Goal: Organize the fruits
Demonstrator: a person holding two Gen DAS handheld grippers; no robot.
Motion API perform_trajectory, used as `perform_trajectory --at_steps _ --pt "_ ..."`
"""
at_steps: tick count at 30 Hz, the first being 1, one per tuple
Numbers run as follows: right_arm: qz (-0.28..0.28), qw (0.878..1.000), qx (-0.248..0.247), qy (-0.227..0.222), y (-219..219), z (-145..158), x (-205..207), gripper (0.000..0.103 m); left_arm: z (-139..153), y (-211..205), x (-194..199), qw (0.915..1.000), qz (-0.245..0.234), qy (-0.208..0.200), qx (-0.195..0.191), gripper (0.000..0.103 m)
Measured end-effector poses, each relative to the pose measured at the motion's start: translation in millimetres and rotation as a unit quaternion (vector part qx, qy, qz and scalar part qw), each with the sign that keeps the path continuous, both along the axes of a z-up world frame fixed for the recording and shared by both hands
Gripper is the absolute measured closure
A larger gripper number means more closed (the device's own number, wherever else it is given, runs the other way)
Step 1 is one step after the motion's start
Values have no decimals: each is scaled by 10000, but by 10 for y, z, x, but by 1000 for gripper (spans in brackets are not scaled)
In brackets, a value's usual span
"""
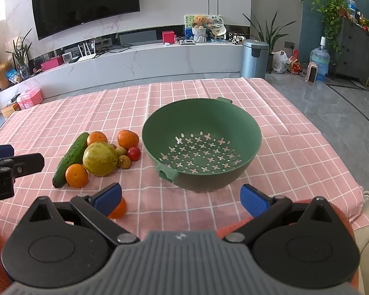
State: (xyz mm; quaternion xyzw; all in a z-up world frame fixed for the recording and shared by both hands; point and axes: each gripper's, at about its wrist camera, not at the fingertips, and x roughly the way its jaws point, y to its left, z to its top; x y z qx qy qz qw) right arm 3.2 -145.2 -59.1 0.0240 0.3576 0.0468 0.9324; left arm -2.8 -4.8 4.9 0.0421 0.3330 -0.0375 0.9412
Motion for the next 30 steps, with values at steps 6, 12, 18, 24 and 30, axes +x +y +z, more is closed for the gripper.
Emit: perform_trajectory --at_steps 6,12,18,24,30 --pt "64 10000 43 15 9 -22 20 5 -1 37 17 10000 -27 21 21 26" --pt "283 9985 469 13 104 -76 118 5 40 208 120 9997 -134 146 143 29" --pt "581 9966 539 243 360 -158 291 22 13 449 322 9990 -214 403 18 39" --pt "989 9910 620 655 614 -373 433 44 -180 567 487 9954 -394 792 -358 47" --pt "1196 9873 509 913 742 -552 589 45 -478 539 675 9921 -433 1130 -336 51"
